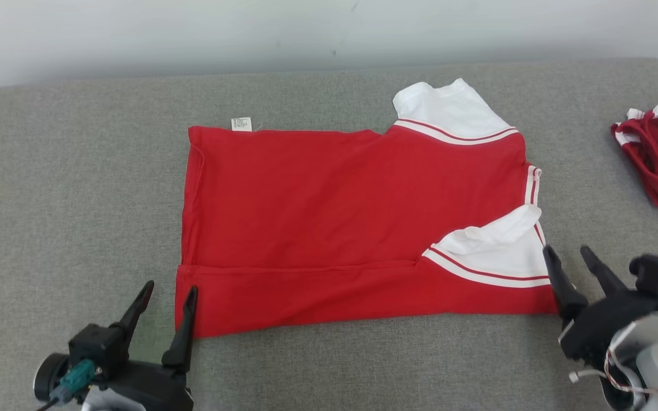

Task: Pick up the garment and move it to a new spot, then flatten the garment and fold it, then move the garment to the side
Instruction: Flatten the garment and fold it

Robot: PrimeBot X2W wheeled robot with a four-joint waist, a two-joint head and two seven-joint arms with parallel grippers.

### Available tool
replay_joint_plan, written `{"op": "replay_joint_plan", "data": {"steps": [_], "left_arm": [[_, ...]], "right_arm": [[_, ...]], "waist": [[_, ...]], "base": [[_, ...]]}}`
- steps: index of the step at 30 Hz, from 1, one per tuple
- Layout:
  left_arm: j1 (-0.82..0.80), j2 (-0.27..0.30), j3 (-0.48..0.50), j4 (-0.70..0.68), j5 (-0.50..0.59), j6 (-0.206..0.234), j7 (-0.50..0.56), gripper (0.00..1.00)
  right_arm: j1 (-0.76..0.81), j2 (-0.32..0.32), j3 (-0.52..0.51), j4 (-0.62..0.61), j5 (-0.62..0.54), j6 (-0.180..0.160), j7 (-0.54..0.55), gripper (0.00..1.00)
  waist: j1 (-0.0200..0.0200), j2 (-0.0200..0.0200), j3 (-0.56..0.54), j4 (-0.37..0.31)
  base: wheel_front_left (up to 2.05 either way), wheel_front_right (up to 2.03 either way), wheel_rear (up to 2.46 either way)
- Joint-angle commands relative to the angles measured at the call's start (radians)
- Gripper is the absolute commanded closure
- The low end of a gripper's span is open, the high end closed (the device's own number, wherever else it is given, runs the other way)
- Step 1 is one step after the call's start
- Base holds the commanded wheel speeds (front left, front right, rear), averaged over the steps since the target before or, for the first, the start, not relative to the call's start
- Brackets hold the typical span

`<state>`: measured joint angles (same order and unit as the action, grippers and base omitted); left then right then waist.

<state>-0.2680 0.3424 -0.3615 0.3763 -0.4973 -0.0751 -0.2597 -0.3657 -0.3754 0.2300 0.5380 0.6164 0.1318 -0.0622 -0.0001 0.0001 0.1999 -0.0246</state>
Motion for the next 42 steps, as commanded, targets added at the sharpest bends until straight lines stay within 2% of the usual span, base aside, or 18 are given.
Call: {"op": "replay_joint_plan", "data": {"steps": [1, 10, 21, 22, 23, 24, 25, 26, 34, 42], "left_arm": [[0.021, -0.009, 0.007, -0.015, 0.002, 0.004, -0.006, 0.0], [0.121, -0.035, 0.043, -0.042, 0.013, -0.002, -0.005, 0.0], [0.068, -0.06, 0.039, 0.078, 0.01, -0.02, -0.003, 0.0], [0.058, -0.061, 0.035, 0.092, 0.007, -0.025, -0.002, 0.0], [0.048, -0.064, 0.033, 0.105, 0.001, -0.029, -0.002, 0.13], [0.04, -0.066, 0.03, 0.121, -0.005, -0.029, -0.002, 0.73], [0.04, -0.066, 0.03, 0.121, -0.005, -0.029, -0.002, 0.73], [0.032, -0.064, 0.024, 0.136, -0.004, -0.035, -0.002, 1.0], [0.051, -0.075, 0.007, 0.171, -0.019, -0.045, -0.004, 1.0], [0.15, -0.087, 0.031, 0.103, -0.013, -0.031, -0.005, 1.0]], "right_arm": [[0.029, -0.01, -0.001, -0.009, 0.007, -0.002, -0.003, 0.0], [0.133, -0.011, -0.013, -0.064, -0.006, -0.002, 0.009, 0.0], [0.105, 0.029, -0.017, -0.035, -0.064, -0.002, 0.042, 0.0], [0.1, 0.034, -0.019, -0.029, -0.068, -0.002, 0.04, 0.37], [0.096, 0.039, -0.019, -0.022, -0.072, -0.002, 0.039, 0.6], [0.092, 0.042, -0.02, -0.016, -0.075, -0.002, 0.038, 1.0], [0.092, 0.042, -0.02, -0.016, -0.075, -0.002, 0.038, 1.0], [0.091, 0.046, -0.019, -0.01, -0.077, -0.002, 0.036, 1.0], [0.129, 0.051, -0.02, 0.012, -0.048, -0.002, -0.008, 1.0], [0.259, 0.039, -0.071, -0.065, -0.025, -0.002, 0.004, 1.0]], "waist": [[0.0001, -0.0001, -0.007, 0.001], [0.0001, -0.0001, -0.003, -0.013], [0.0001, -0.0001, 0.029, -0.022], [0.0001, -0.0001, 0.032, -0.02], [0.0001, -0.0001, 0.034, -0.019], [0.0001, -0.0001, 0.036, -0.018], [0.0001, -0.0001, 0.036, -0.018], [0.0001, -0.0001, 0.037, -0.016], [0.0001, -0.0001, -0.034, 0.001], [0.0001, -0.0001, -0.109, 0.017]], "base": [[0.0, 0.0, 0.0], [0.0, 0.0, 0.0], [0.0, 0.0, 0.0], [0.0, 0.0, 0.0], [0.0, 0.0, 0.0], [0.0, 0.0, 0.0], [0.0, 0.0, 0.0], [0.0, 0.0, 0.0], [0.0, 0.0, 0.0], [0.0, 0.0, 0.0]]}}
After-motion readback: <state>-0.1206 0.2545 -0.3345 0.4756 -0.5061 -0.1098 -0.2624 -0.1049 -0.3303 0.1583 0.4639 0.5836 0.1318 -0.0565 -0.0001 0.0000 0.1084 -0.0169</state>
